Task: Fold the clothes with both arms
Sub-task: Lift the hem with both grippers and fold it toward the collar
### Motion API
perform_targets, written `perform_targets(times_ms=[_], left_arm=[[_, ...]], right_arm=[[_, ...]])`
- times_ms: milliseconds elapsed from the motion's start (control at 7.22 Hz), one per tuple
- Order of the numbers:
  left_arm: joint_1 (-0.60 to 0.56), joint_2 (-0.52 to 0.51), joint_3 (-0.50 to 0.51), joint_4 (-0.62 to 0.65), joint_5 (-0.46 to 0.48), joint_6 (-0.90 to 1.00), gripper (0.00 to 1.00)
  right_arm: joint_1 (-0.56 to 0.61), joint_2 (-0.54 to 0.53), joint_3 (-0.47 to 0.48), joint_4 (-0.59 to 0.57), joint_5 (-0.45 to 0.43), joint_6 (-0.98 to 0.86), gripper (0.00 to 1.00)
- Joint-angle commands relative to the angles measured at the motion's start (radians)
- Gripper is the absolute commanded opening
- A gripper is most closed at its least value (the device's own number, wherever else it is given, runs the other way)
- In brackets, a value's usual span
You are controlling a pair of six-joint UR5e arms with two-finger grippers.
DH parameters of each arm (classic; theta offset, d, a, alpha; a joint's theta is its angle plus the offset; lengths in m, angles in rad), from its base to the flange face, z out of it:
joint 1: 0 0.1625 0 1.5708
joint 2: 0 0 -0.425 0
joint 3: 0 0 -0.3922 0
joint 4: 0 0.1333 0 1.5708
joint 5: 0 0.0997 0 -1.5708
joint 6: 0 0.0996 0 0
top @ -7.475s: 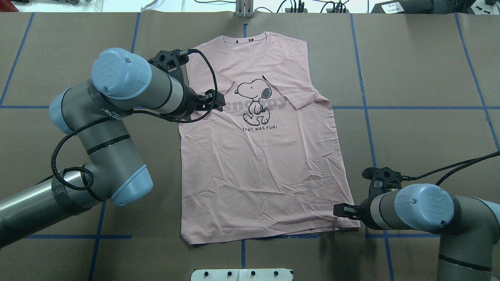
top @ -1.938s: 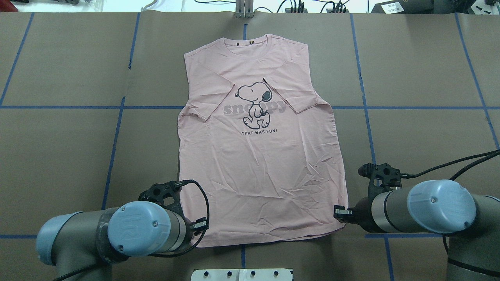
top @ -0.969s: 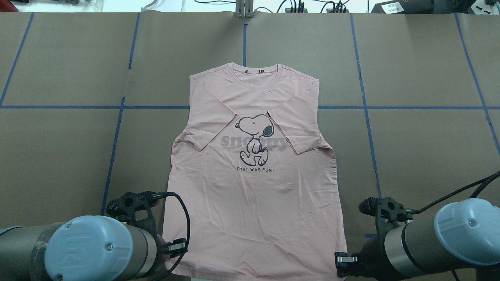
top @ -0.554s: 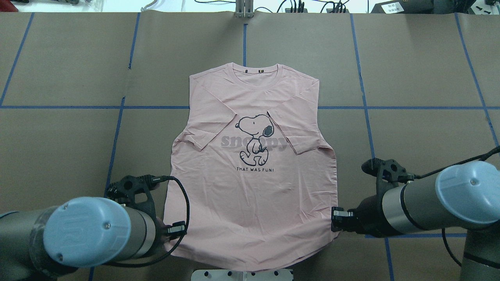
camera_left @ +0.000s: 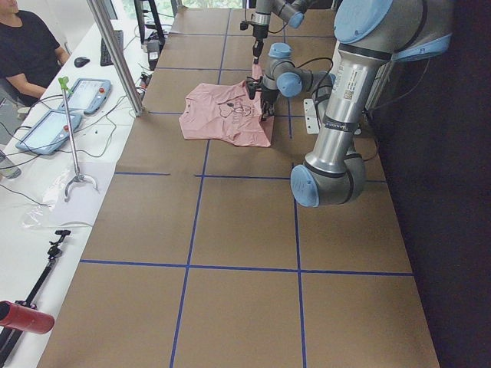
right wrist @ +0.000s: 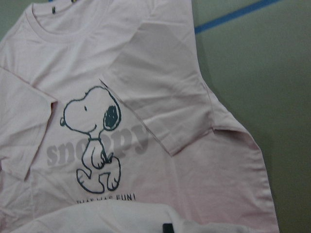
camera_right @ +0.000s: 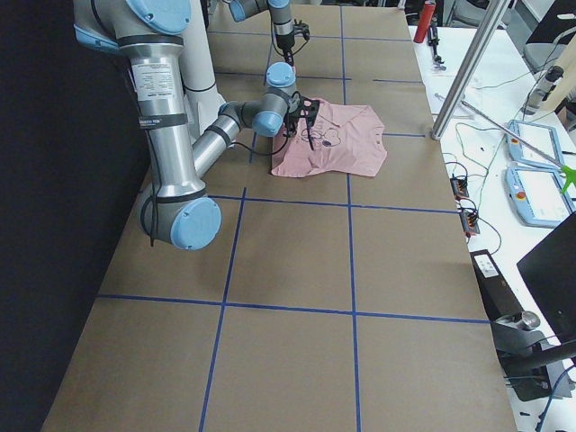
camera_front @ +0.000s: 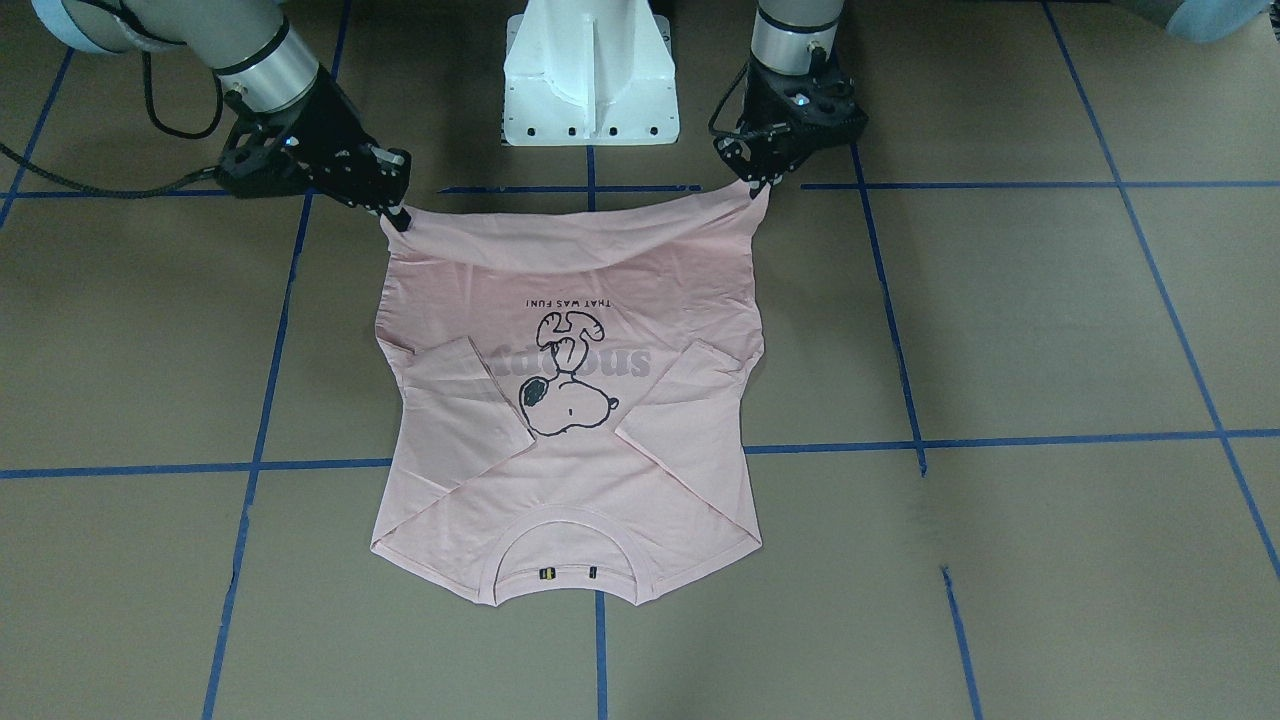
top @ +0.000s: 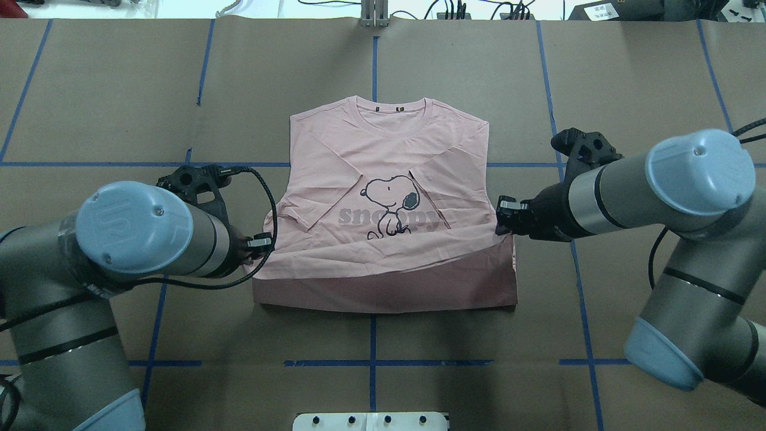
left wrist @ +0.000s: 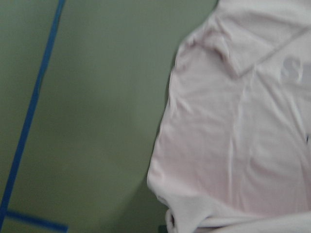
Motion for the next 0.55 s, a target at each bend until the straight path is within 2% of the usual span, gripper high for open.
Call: perform_targets(times_ms=[0, 138, 415], left_arm=[[-0.128, -0.073, 0.215, -0.208, -0.043, 0.004, 0.00], [-0.183, -0.112, 0.299, -0.253, -0.045, 0.006, 0.00], [-0.246, -0.124, 0.451, -0.386, -0.045, 0.045, 0.00]], right_arm=[[0.100, 0.179, -0.211, 0.000, -0.001, -0.013, 0.00], [0.126, 0.211, -0.273, 0.001, 0.002, -0.040, 0.00], [0.189, 0.304, -0.446, 0.003, 0.024, -0.077, 0.00]])
